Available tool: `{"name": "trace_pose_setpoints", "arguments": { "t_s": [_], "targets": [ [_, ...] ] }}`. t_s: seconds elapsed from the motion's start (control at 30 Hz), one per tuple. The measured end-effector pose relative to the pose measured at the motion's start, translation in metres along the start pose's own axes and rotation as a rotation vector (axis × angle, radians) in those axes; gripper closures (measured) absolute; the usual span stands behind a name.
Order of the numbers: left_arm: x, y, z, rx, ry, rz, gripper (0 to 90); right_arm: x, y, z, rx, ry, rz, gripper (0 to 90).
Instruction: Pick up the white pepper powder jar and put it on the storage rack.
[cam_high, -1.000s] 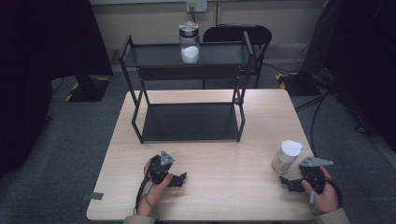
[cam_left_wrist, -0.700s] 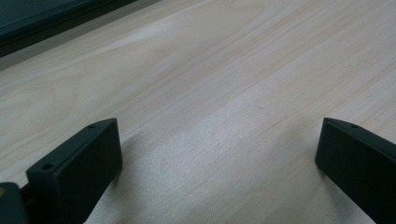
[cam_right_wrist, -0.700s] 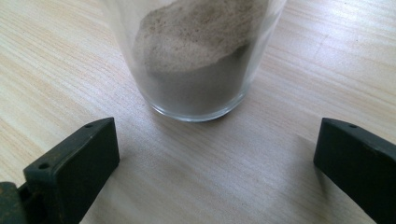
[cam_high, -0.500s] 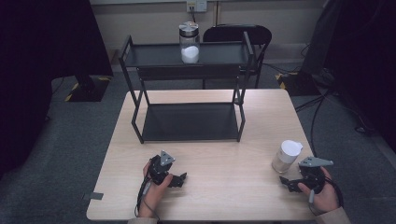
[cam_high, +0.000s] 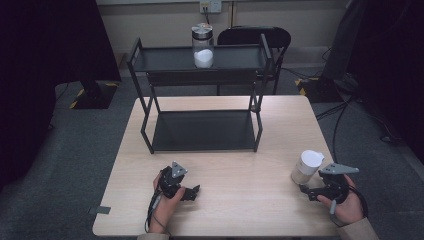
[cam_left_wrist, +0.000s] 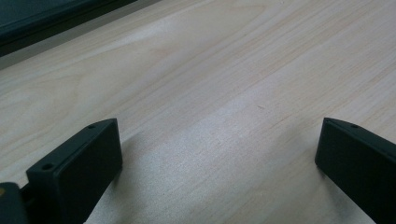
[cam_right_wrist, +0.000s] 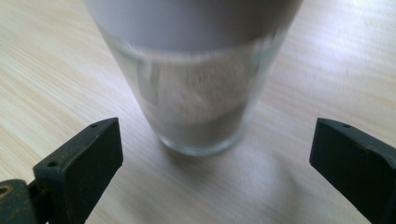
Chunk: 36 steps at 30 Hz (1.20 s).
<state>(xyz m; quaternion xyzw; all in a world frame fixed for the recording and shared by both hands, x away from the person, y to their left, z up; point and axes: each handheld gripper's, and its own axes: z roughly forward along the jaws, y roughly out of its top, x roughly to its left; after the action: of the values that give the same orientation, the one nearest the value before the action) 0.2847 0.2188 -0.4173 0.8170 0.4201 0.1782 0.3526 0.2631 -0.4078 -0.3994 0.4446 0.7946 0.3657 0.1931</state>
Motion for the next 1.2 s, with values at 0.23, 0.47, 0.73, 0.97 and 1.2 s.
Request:
{"name": "trace_pose_setpoints", "arguments": {
  "t_s": [0.23, 0.47, 0.73, 0.97, 1.2],
  "targets": [
    [0.000, 0.000, 0.000, 0.000, 0.000, 0.000, 0.1, 0.001, -0.002, -0.003, -0.093, -0.005, 0.012, 9.7],
    [0.000, 0.000, 0.000, 0.000, 0.001, -0.001, 0.1, 0.007, 0.002, 0.002, -0.143, -0.010, 0.017, 14.7],
    [0.000, 0.000, 0.000, -0.001, 0.000, -0.001, 0.1, 0.011, 0.004, 0.005, -0.193, -0.003, 0.015, 28.7],
    [0.000, 0.000, 0.000, 0.000, 0.000, -0.001, 0.1, 0.014, 0.014, 0.004, -0.169, -0.001, -0.039, 30.3],
    [0.000, 0.000, 0.000, 0.000, 0.000, -0.001, 0.1, 0.012, 0.030, 0.005, -0.161, 0.068, -0.054, 30.3]
  ]
}}
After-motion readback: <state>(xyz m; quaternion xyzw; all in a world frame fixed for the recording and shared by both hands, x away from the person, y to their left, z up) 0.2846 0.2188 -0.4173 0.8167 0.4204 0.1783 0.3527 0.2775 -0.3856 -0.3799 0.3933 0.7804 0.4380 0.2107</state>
